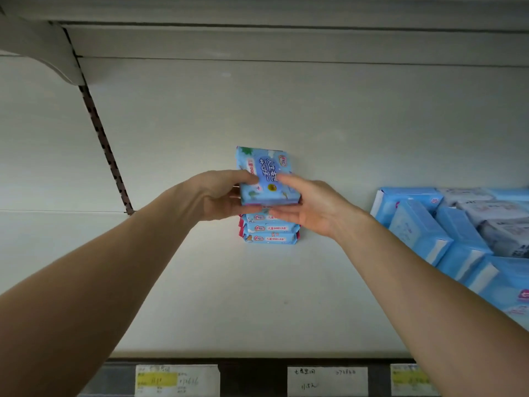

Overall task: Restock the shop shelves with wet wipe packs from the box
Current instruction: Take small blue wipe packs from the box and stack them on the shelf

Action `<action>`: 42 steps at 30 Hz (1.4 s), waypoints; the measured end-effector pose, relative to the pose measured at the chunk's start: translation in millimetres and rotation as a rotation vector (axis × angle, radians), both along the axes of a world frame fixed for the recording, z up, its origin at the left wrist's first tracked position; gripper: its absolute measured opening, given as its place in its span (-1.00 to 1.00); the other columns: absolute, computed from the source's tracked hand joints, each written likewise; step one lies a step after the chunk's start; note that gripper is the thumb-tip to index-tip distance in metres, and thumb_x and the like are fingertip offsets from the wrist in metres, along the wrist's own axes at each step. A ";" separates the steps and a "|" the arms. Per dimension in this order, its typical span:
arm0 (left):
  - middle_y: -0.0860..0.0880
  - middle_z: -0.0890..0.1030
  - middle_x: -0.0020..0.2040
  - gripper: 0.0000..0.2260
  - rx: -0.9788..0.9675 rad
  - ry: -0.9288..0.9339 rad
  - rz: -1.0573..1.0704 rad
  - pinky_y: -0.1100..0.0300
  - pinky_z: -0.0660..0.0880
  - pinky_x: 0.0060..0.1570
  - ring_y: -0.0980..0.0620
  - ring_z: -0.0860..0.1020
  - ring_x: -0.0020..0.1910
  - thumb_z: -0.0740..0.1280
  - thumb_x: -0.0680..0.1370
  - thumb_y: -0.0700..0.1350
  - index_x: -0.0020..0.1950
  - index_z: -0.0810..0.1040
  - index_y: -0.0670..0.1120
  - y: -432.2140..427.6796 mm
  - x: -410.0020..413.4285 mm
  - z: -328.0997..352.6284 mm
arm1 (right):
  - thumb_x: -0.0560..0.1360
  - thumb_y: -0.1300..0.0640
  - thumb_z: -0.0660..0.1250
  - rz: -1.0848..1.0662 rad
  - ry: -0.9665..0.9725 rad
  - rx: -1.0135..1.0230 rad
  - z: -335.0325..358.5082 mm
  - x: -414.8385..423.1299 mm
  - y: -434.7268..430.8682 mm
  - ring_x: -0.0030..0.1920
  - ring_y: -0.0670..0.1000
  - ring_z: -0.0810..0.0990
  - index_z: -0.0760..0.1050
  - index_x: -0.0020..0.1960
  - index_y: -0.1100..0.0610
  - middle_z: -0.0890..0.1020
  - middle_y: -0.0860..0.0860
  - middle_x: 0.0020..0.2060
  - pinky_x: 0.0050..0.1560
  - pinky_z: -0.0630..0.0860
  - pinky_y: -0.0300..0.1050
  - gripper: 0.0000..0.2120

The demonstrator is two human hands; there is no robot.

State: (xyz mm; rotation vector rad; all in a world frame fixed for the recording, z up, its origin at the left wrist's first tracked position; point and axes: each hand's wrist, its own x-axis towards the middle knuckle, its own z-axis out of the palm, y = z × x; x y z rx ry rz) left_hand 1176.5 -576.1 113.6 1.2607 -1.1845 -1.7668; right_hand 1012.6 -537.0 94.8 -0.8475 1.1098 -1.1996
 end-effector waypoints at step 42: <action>-0.02 0.40 0.25 -0.15 -0.552 -0.844 -0.353 0.02 0.55 0.05 -0.06 0.47 0.13 0.36 0.47 -0.40 0.57 -0.05 0.02 -17.4 -14.2 -32.5 | 0.45 0.27 0.37 0.045 1.262 -0.250 -47.2 -20.5 -11.0 0.08 0.12 0.56 -0.14 0.56 -0.05 0.51 0.06 0.21 0.07 0.56 0.07 -0.10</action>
